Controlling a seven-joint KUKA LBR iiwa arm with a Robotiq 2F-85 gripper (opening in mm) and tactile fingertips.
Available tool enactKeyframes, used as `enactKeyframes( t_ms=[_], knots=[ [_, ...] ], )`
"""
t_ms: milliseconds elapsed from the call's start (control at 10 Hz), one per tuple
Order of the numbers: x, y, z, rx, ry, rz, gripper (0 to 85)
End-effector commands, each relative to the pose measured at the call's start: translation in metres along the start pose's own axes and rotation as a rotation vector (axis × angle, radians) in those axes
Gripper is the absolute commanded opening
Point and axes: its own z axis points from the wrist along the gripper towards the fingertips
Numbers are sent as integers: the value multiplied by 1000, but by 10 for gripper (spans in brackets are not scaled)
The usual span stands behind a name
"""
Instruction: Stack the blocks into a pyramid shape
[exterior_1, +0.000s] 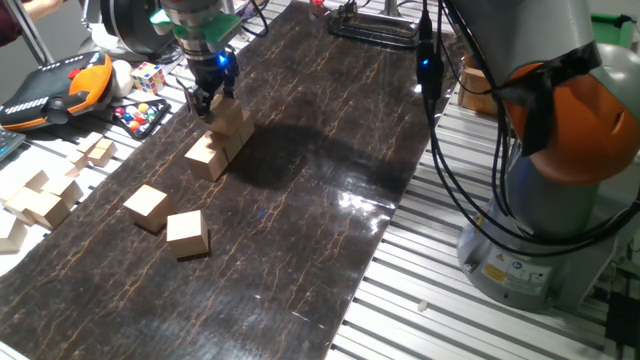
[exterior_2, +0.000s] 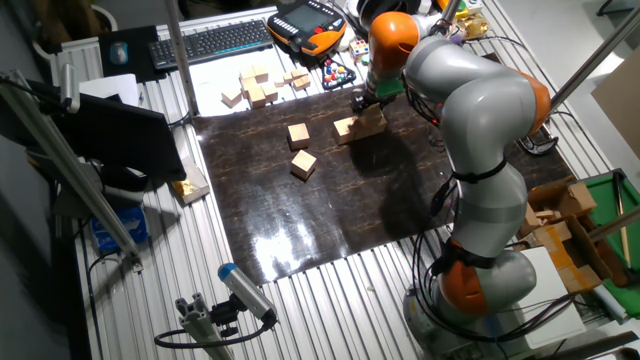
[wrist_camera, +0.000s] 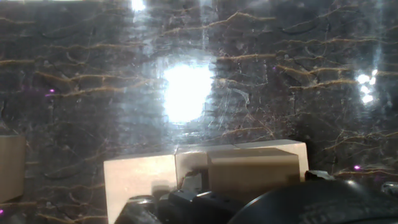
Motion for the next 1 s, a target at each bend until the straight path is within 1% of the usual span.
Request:
enactKeyframes(
  t_ms=[0,200,300,400,500,700,800,900],
  knots=[
    [-1,1,-4,4,-1,0,817],
    [-5,3,-14,10,-7,2,827],
    [-7,5,-19,7,-10,1,837],
    [-9,9,-26,9,-18,-5,850],
    [-11,14,-34,10,-18,-7,850],
    [-16,31,-49,7,-10,-10,850],
    [-20,42,-56,7,-3,6,850],
    [-24,54,-63,17,12,19,850]
  ],
)
